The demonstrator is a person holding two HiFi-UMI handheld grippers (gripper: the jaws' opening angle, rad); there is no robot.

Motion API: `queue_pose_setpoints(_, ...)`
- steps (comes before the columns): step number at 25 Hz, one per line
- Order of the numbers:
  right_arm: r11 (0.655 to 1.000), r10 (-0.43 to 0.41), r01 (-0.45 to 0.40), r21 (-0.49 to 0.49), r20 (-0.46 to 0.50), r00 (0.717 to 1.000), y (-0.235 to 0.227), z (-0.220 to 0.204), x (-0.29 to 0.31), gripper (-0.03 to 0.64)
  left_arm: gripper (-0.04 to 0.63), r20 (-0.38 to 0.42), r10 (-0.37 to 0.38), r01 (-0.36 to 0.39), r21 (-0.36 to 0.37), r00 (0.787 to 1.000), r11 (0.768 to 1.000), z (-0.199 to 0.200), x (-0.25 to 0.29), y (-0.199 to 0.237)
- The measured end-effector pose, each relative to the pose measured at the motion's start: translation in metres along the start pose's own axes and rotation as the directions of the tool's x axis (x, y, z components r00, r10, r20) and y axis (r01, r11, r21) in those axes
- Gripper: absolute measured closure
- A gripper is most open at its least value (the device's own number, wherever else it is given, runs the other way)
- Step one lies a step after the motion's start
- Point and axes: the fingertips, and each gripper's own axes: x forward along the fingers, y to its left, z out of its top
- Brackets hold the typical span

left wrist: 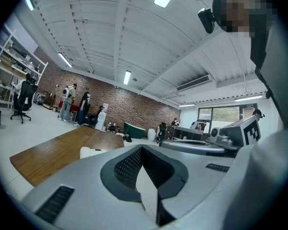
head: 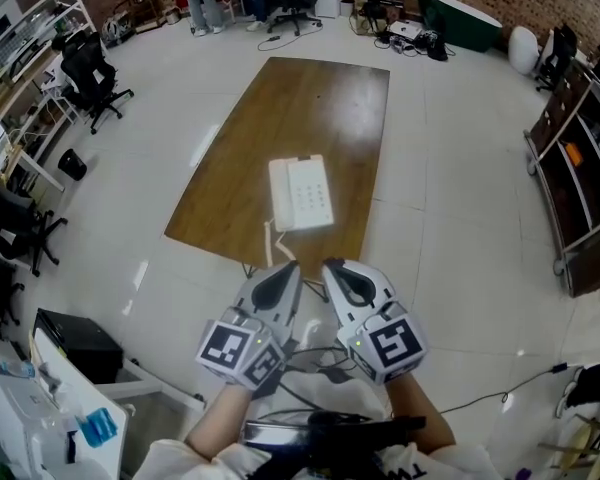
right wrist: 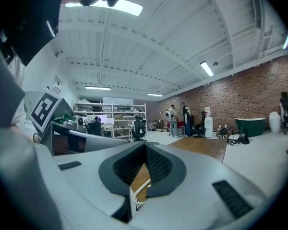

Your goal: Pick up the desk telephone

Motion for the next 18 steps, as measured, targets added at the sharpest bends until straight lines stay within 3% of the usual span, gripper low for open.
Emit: queue_pose_setpoints(18,1.000,0.014,-0.012,0.026,-0.065,0.998,-0.039,-0.018,0.058,0.615,0.595,-0.035,0.049,-0.049,-0.017,0.998,0.999,-0.017,0.045,0.047)
